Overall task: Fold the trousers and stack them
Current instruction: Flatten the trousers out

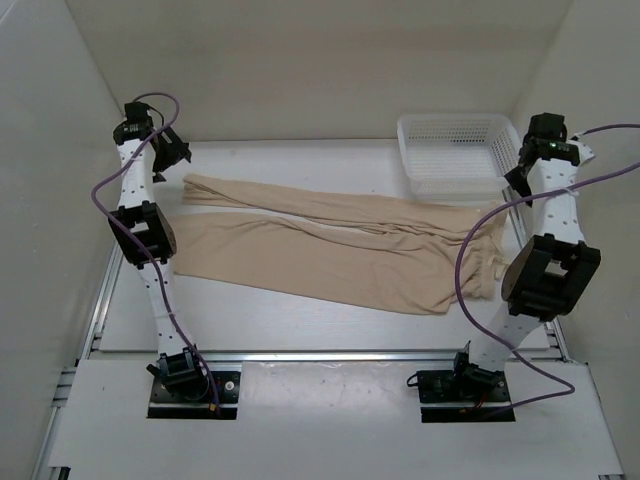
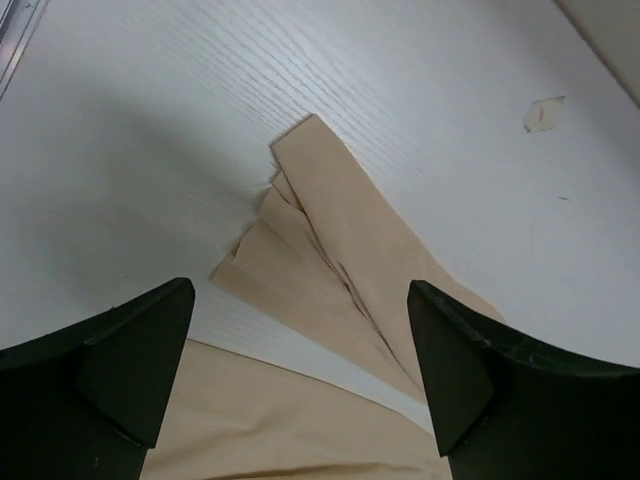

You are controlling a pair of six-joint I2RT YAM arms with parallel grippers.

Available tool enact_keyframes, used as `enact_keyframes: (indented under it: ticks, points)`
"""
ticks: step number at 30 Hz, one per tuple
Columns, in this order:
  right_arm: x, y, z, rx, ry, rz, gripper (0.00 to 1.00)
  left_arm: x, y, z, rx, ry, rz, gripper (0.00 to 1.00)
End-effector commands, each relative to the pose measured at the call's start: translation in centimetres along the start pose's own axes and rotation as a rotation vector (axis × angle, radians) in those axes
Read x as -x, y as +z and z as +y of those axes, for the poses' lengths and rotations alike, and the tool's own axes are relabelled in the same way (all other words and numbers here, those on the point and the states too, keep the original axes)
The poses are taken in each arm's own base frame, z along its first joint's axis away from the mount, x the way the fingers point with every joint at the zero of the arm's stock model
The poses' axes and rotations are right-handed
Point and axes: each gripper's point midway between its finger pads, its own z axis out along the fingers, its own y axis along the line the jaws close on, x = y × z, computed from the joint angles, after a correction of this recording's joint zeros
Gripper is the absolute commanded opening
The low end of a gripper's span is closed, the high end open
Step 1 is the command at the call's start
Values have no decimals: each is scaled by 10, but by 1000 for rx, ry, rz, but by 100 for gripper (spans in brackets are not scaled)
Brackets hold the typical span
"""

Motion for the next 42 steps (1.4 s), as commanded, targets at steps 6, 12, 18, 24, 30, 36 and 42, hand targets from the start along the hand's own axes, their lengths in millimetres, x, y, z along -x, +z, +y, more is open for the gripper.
enact_keyframes:
  ticks: [6,12,18,24,30,36,42]
  points:
    - [-70,-37,7,55,-123,23,46,12,-81,-3,-5,62,-79,60]
    - [-122,-39,-19,47,-211,106,5,-31,-66,15,41,50,57,10]
    - [-141,-43,-29,96,-279,157,10,-76,-48,16,60,38,194,62]
    - [-194,-46,-17,228,-362,355,25,-121,-65,0,74,103,245,53]
    - [-267,-76,1,338,-547,451,27,-177,-92,-23,41,169,263,60]
    - [-330,-87,9,360,-648,549,29,-235,-70,41,185,33,399,54]
    - [-390,-79,-18,295,-691,685,32,-258,-56,80,266,-22,461,54]
